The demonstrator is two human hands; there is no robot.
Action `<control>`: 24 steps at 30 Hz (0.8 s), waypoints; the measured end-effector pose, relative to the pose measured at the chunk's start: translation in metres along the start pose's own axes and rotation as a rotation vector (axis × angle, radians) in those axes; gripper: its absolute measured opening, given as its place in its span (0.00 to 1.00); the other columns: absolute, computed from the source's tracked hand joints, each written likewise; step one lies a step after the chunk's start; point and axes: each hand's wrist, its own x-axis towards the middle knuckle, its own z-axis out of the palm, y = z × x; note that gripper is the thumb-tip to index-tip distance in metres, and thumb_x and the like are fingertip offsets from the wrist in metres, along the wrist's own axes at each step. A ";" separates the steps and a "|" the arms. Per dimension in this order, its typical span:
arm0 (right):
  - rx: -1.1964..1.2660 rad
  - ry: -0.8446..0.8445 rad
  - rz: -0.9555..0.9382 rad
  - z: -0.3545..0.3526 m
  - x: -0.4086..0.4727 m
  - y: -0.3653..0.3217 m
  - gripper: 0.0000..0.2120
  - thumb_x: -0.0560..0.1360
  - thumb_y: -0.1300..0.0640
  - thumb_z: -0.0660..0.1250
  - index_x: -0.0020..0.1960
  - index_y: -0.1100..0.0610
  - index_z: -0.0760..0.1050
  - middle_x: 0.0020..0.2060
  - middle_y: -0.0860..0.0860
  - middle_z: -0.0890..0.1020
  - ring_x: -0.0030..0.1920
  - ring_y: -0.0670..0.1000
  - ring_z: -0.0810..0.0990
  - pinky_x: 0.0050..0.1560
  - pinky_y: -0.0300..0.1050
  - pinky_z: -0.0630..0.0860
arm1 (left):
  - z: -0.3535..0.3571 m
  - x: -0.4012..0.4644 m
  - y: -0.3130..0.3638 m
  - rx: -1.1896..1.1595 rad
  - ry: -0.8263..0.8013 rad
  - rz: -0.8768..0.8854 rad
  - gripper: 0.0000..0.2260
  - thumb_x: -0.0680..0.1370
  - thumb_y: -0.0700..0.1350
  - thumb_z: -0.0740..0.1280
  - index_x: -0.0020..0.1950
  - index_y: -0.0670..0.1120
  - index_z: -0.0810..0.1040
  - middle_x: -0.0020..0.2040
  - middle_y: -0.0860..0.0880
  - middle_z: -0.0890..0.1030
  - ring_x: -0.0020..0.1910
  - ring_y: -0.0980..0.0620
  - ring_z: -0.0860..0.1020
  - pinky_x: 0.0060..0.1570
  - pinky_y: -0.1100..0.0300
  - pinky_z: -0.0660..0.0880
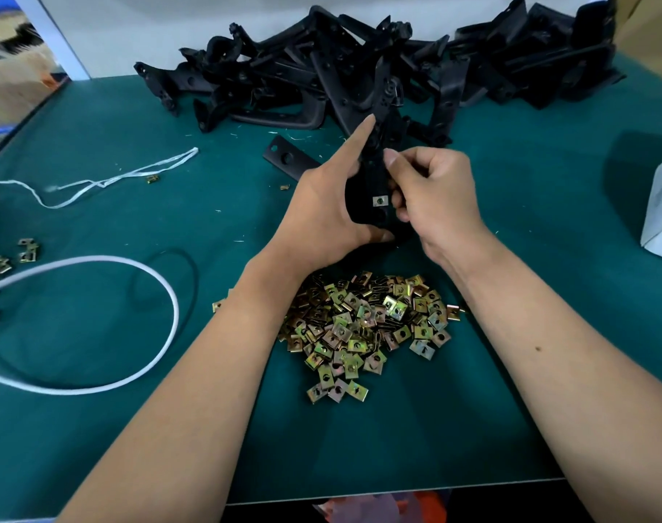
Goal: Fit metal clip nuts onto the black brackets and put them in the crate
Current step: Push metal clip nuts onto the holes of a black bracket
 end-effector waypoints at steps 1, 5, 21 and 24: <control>0.015 0.008 -0.001 0.000 0.000 0.000 0.12 0.81 0.56 0.69 0.39 0.56 0.80 0.25 0.45 0.76 0.26 0.44 0.72 0.23 0.38 0.66 | 0.000 0.000 0.000 -0.002 0.004 0.004 0.58 0.61 0.44 0.86 0.84 0.50 0.56 0.53 0.60 0.82 0.57 0.62 0.79 0.58 0.77 0.69; 0.050 0.015 0.006 0.003 0.000 -0.001 0.13 0.81 0.57 0.68 0.38 0.57 0.79 0.25 0.44 0.76 0.26 0.44 0.73 0.23 0.37 0.66 | 0.001 0.001 -0.001 0.008 0.017 0.011 0.57 0.62 0.44 0.86 0.84 0.49 0.56 0.55 0.56 0.84 0.56 0.61 0.81 0.59 0.74 0.71; 0.084 -0.001 -0.002 0.000 0.000 -0.001 0.11 0.80 0.56 0.70 0.40 0.58 0.81 0.27 0.48 0.79 0.26 0.46 0.74 0.23 0.38 0.68 | 0.001 0.001 -0.007 0.045 0.050 -0.026 0.58 0.60 0.44 0.86 0.84 0.51 0.56 0.53 0.63 0.79 0.52 0.80 0.71 0.52 0.86 0.61; 0.044 -0.007 0.003 -0.001 0.000 -0.001 0.13 0.80 0.55 0.72 0.37 0.56 0.80 0.27 0.49 0.77 0.25 0.46 0.72 0.23 0.38 0.65 | -0.004 0.002 -0.001 0.104 0.026 -0.048 0.60 0.61 0.47 0.86 0.84 0.54 0.54 0.66 0.51 0.81 0.68 0.59 0.74 0.67 0.70 0.68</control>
